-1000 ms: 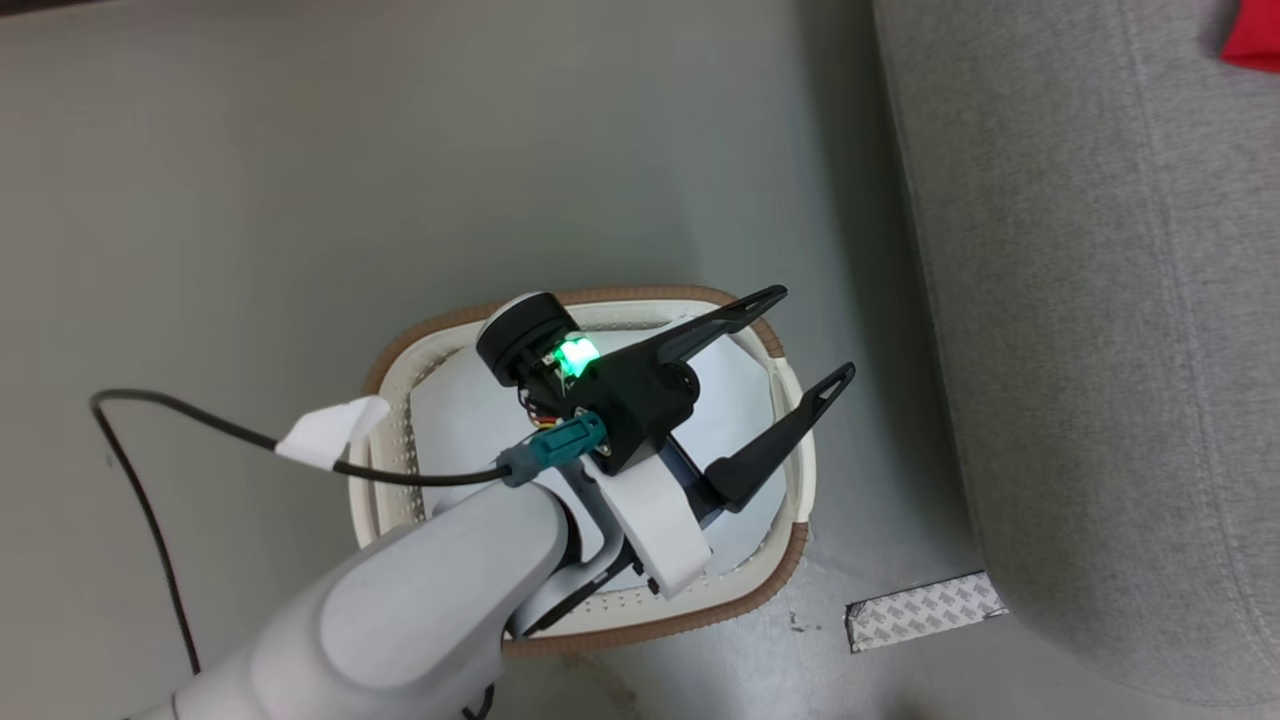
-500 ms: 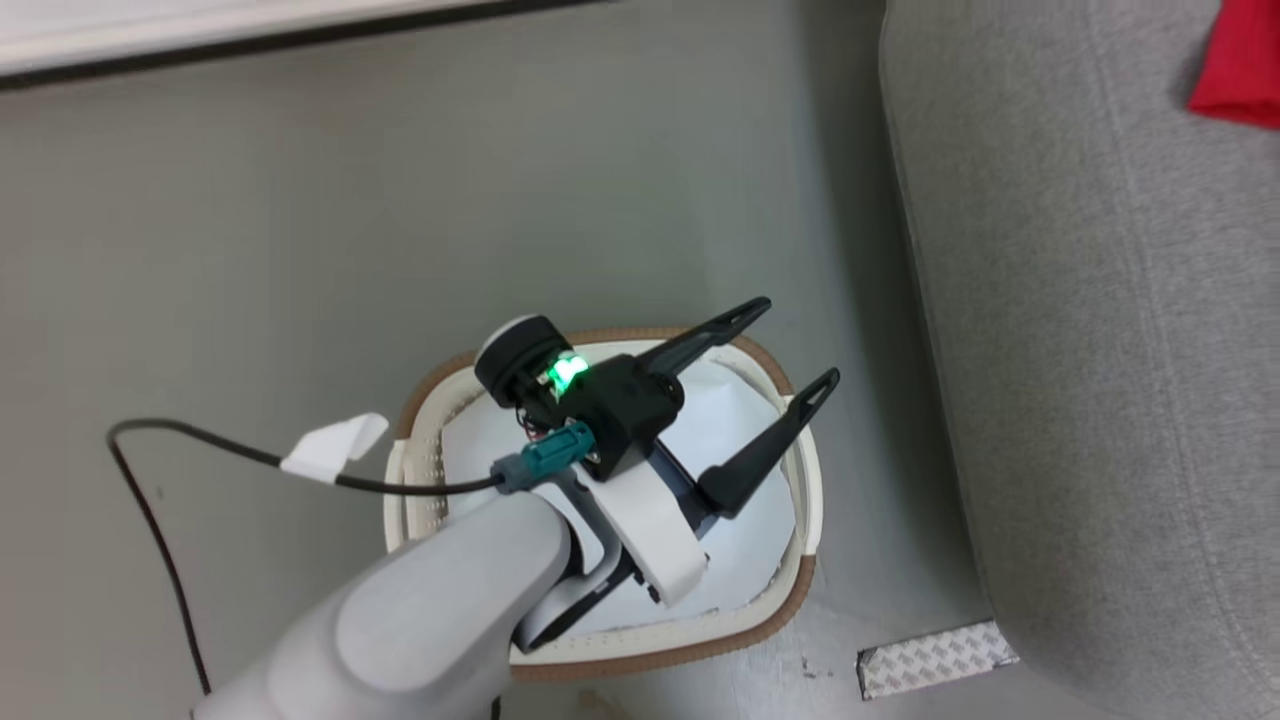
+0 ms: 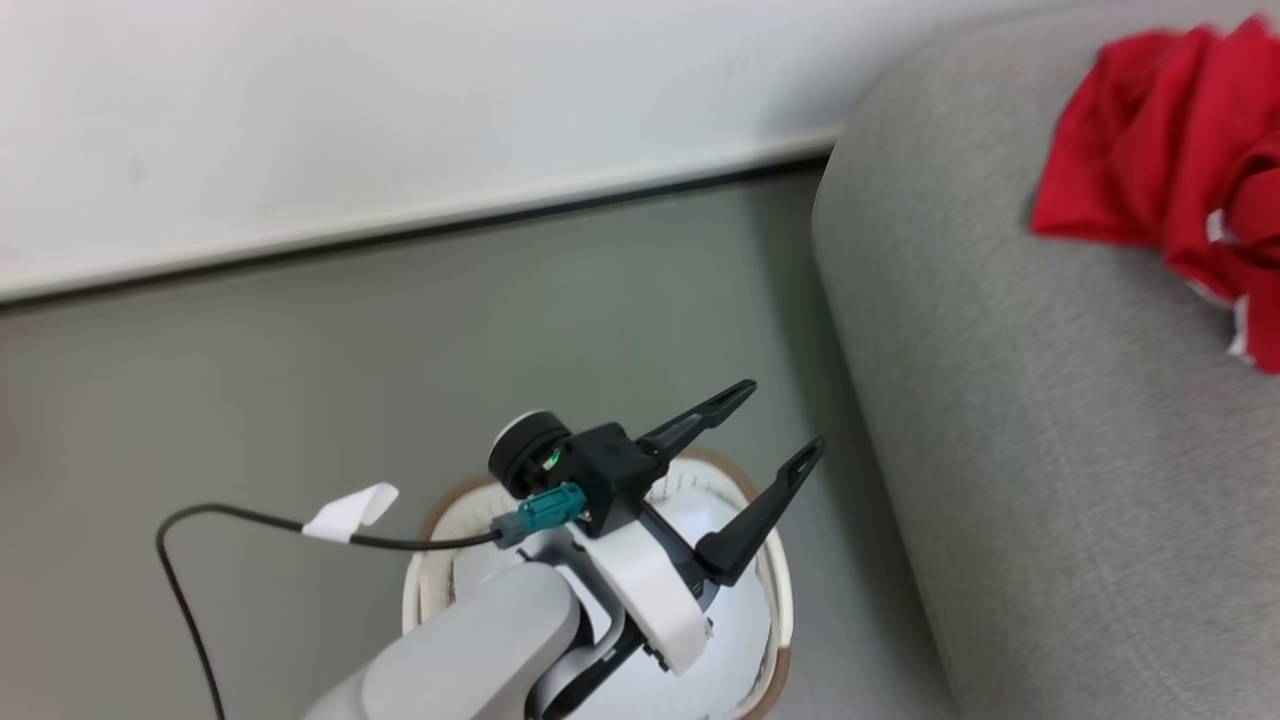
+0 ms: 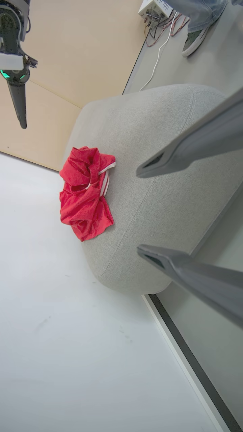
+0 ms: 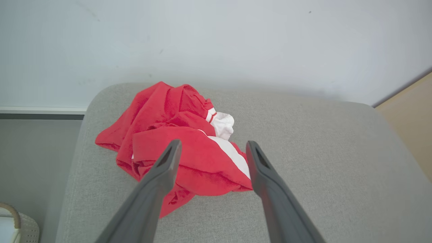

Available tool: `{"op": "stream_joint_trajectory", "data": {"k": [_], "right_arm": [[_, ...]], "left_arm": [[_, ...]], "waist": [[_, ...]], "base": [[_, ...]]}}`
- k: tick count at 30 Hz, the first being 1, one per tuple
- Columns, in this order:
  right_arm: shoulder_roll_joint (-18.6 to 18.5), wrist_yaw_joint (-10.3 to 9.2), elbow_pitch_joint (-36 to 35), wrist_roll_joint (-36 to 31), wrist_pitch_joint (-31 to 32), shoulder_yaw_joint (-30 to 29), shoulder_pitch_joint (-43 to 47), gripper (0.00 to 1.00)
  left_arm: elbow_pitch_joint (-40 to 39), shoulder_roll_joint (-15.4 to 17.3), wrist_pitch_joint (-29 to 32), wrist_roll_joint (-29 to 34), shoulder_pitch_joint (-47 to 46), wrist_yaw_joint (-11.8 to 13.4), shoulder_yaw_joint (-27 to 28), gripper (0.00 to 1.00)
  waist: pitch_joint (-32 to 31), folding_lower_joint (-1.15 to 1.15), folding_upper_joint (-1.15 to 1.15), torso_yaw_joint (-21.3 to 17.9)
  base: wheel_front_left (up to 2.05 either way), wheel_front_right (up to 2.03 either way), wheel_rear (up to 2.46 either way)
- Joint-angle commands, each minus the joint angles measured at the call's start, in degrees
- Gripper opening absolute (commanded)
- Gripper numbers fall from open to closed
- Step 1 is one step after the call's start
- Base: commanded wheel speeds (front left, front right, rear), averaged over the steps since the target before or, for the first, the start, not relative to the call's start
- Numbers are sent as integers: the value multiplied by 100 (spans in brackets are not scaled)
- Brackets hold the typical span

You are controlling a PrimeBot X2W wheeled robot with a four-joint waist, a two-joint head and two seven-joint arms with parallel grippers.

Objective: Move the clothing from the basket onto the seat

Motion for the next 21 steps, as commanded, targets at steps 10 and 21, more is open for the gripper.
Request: {"op": "stream_joint_trajectory", "data": {"k": [10, 21], "right_arm": [[-41, -13, -799, 310, -837, 122, 189, 100], [402, -13, -1337, -98, -1801, -266, 896, 100]], "left_arm": [[-89, 128, -90, -192, 408, 245, 428, 100], [-340, 524, -91, -354, 817, 606, 1324, 100]], "waist": [[-976, 1, 0, -16], [-1257, 1, 0, 427]], "base": [[0, 0, 0], [0, 0, 0]]}}
